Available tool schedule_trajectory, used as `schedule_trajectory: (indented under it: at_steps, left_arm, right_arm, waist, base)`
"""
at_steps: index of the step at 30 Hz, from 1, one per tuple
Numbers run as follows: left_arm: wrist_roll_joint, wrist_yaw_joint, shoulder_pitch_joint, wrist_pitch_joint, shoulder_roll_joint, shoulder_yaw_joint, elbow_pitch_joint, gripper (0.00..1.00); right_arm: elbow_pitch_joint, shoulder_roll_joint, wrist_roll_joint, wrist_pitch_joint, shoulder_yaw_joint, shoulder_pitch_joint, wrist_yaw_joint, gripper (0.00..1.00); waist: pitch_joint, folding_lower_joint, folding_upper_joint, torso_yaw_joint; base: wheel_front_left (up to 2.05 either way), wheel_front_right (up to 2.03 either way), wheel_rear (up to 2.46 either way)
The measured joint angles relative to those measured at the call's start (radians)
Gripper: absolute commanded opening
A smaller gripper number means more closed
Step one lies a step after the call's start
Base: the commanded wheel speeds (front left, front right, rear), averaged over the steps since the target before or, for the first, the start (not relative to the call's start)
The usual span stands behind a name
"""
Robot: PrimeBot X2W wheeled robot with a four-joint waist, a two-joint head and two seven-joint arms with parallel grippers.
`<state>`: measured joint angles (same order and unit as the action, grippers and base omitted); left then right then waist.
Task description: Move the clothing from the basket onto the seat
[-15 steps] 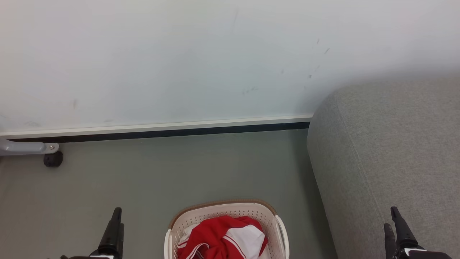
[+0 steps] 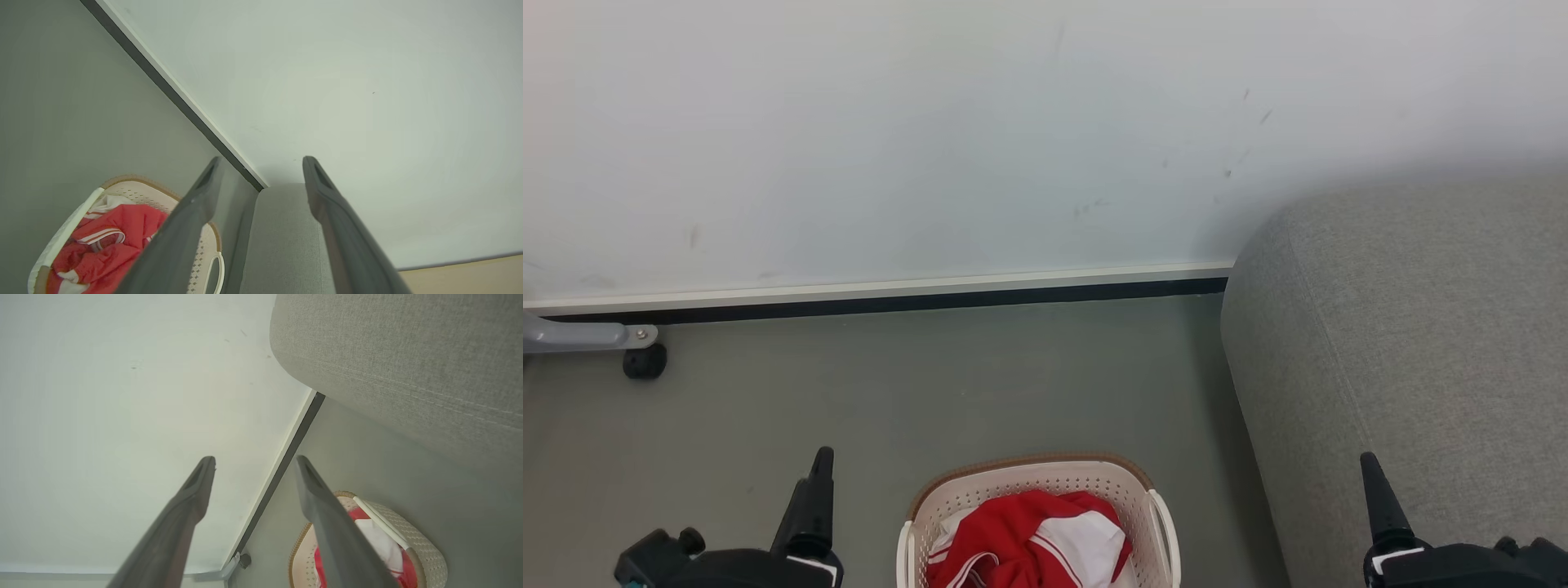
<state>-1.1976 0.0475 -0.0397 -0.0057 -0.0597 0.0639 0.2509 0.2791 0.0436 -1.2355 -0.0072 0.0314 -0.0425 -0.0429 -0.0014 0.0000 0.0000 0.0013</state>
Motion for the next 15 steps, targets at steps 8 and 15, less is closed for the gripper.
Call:
schedule_trajectory:
  at_steps: [8, 15]
  left_arm:
    - [0.163, -0.022, 0.0, -0.029, -0.026, 0.046, -0.009, 1.0]
    - [0.292, -0.04, 0.0, -0.054, -0.048, 0.067, -0.018, 1.0]
  right_arm:
    - [-0.007, 0.03, 0.159, -0.03, 0.067, -0.007, 0.018, 1.0]
    - [-0.013, 0.04, 0.26, -0.051, 0.105, -0.008, 0.035, 1.0]
  waist:
    - [0.001, -0.0001, 0.0, -0.001]
    - [0.002, 0.0, 0.0, -0.002]
  base:
    - [0.0, 0.0, 0.0]
    - [0.0, 0.0, 0.0]
